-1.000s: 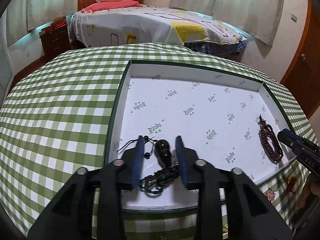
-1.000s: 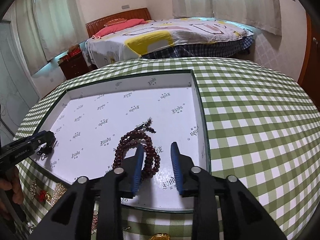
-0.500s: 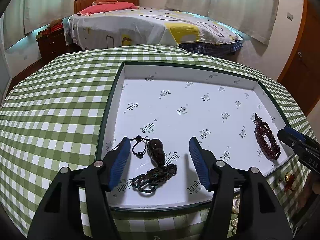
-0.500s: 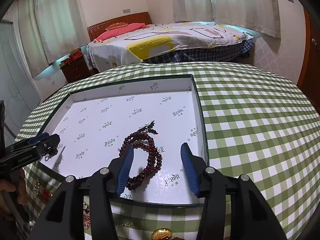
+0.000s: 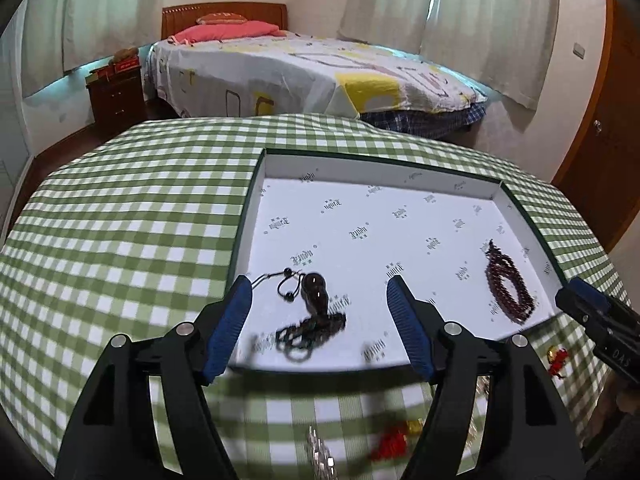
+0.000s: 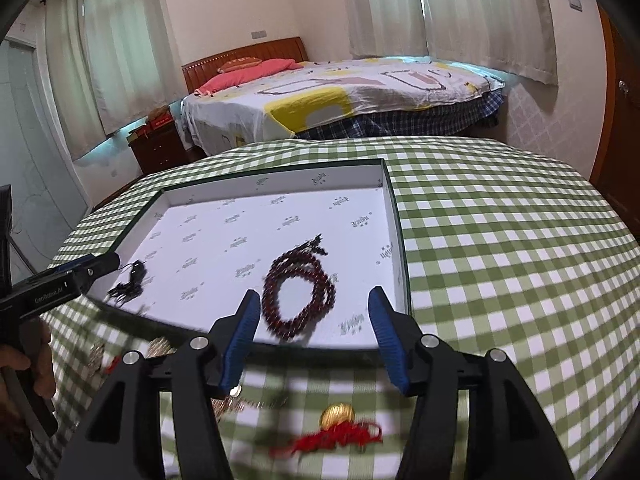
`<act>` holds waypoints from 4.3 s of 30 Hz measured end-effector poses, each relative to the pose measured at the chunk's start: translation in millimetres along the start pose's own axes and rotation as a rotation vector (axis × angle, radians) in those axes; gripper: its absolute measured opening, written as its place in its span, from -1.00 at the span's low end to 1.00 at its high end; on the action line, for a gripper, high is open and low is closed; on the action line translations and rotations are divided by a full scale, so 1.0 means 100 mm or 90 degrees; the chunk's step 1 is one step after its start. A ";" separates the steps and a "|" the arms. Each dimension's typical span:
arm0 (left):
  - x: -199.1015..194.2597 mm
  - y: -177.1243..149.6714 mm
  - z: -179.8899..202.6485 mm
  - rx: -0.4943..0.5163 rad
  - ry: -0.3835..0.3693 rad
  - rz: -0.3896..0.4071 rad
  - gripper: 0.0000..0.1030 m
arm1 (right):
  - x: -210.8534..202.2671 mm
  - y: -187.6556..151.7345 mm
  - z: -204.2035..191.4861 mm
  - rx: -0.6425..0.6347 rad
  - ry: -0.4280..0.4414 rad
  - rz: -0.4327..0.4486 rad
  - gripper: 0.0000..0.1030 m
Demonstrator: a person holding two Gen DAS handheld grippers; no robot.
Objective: Organize jewelry
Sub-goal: 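Withdraw both grippers from the tray back toward the remaining jewelry, then grasp the pearl ring with the left gripper while the right gripper grasps the jade bangle, then carry the pearl ring and jade bangle over the tray with both grippers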
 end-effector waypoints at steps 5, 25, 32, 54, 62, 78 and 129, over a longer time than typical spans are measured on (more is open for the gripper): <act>-0.34 -0.21 0.00 -0.016 0.004 0.026 0.33 | -0.23 -0.19 -0.11 -0.022 0.004 0.014 0.13; -0.91 -1.17 0.07 -0.022 0.011 -0.003 0.32 | -0.60 -0.96 -0.52 -0.082 0.053 -0.018 0.36; -0.88 -1.34 0.10 -0.016 0.010 -0.019 0.32 | -0.58 -1.05 -0.62 -0.102 0.059 -0.031 0.41; -0.76 -1.43 0.21 0.025 -0.005 -0.040 -0.61 | -0.43 -1.10 -0.73 -0.117 0.058 -0.063 0.46; -0.76 -1.43 0.21 0.030 -0.007 -0.040 -0.61 | -0.39 -1.12 -0.77 -0.134 0.051 -0.076 0.56; -0.84 -1.48 0.23 0.032 0.003 -0.045 -0.27 | -0.39 -1.12 -0.75 -0.135 0.043 -0.072 0.34; -0.70 -0.27 0.45 0.032 -0.058 0.057 -0.61 | -0.47 0.01 -0.47 -0.083 0.020 0.061 0.33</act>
Point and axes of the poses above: each gripper's, at about its wrist camera, not at the fingertips, and x roughly the way its jaws point, z to its right, y to its top, the point moved 3 cm from there along x, roughly the way its jaws point, and after that the axes turned 1 degree about -x, right-handed, at the moved point
